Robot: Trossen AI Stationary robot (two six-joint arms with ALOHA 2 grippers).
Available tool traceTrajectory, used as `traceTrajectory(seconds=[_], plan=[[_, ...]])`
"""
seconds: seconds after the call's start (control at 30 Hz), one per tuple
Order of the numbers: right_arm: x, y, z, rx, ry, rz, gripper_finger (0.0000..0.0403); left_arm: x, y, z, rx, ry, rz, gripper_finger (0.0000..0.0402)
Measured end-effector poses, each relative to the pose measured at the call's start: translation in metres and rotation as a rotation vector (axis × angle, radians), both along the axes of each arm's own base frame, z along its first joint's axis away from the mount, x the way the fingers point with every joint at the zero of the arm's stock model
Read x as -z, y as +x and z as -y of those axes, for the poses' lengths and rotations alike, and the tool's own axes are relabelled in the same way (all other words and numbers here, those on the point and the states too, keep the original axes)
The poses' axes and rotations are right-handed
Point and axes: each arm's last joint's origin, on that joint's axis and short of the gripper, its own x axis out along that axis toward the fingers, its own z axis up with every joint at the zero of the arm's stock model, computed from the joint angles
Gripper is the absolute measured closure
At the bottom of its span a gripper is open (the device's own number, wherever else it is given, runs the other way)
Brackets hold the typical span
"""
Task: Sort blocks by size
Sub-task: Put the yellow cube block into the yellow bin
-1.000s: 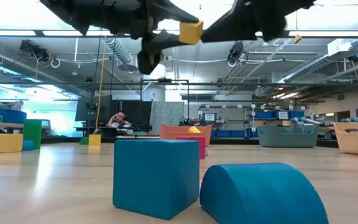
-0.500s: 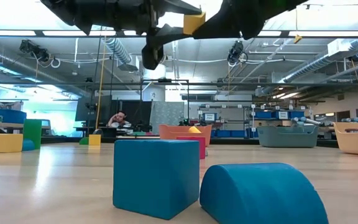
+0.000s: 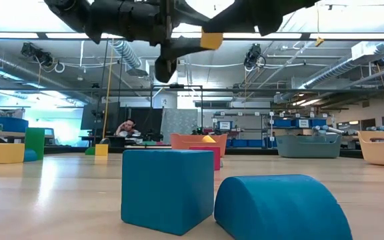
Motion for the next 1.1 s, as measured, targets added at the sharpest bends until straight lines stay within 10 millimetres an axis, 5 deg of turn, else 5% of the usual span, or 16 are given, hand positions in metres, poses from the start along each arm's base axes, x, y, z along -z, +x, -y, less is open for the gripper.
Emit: traceTrajectory(seconds=[0.37, 0.73, 1.1], plan=[[0.0025, 0.0006, 0.0042, 0.013, 0.018, -0.018, 0.0186, -0.0074, 0.0011, 0.0015, 0.05, -0.013, 0.08, 0.0254], [0.0014, 0.0009, 0.0047, 0.025, 0.015, -0.005, 0.0244, -0.0066, 0.0009, 0.0013, 0.05, -0.024, 0.068, 0.0254], [0.0019, 0.001, 0.0044, 0.018, 0.026, -0.004, 0.0245, -0.0052, 0.0008, 0.0005, 0.021, 0.054, 0.058, 0.0224]])
